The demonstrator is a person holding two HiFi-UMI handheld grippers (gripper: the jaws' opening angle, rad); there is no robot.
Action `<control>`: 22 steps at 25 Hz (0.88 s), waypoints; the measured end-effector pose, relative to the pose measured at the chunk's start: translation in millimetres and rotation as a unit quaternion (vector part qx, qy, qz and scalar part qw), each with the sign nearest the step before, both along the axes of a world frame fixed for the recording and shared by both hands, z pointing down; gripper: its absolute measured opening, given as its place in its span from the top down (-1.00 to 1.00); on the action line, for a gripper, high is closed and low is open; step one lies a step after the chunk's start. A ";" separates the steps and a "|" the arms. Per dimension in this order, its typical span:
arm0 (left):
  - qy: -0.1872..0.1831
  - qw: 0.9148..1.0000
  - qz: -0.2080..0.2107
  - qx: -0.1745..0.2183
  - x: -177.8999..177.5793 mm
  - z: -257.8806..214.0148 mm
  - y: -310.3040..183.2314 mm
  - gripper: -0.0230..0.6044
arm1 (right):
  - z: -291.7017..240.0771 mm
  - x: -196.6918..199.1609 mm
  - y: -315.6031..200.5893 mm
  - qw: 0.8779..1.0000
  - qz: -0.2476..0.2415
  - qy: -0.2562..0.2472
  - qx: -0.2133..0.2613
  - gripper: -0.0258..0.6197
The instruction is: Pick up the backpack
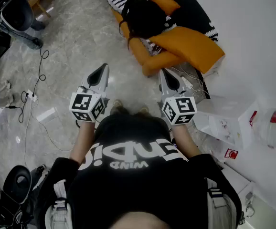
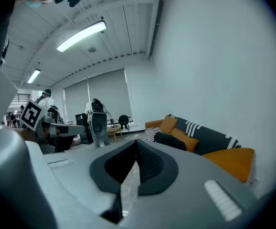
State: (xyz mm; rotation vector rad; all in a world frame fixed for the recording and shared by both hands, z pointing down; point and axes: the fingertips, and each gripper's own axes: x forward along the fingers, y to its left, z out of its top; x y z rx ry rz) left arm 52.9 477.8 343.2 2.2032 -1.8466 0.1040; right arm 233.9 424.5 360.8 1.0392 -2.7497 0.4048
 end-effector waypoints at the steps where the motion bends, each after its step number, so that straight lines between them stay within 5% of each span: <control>1: 0.000 1.000 0.001 0.000 -1.1 -0.1 -1.1 0.92 | 0.2 -1.5 -0.7 1.000 0.000 0.000 -0.001 0.92; 14: 0.007 1.000 0.001 -0.002 -21.2 4.1 2.3 0.92 | 2.6 -20.8 2.2 1.000 0.001 -0.025 -0.019 0.92; 22: 0.006 1.000 0.018 -0.007 -74.5 8.0 2.7 0.92 | 2.8 -70.1 4.2 1.000 0.009 -0.018 -0.021 0.92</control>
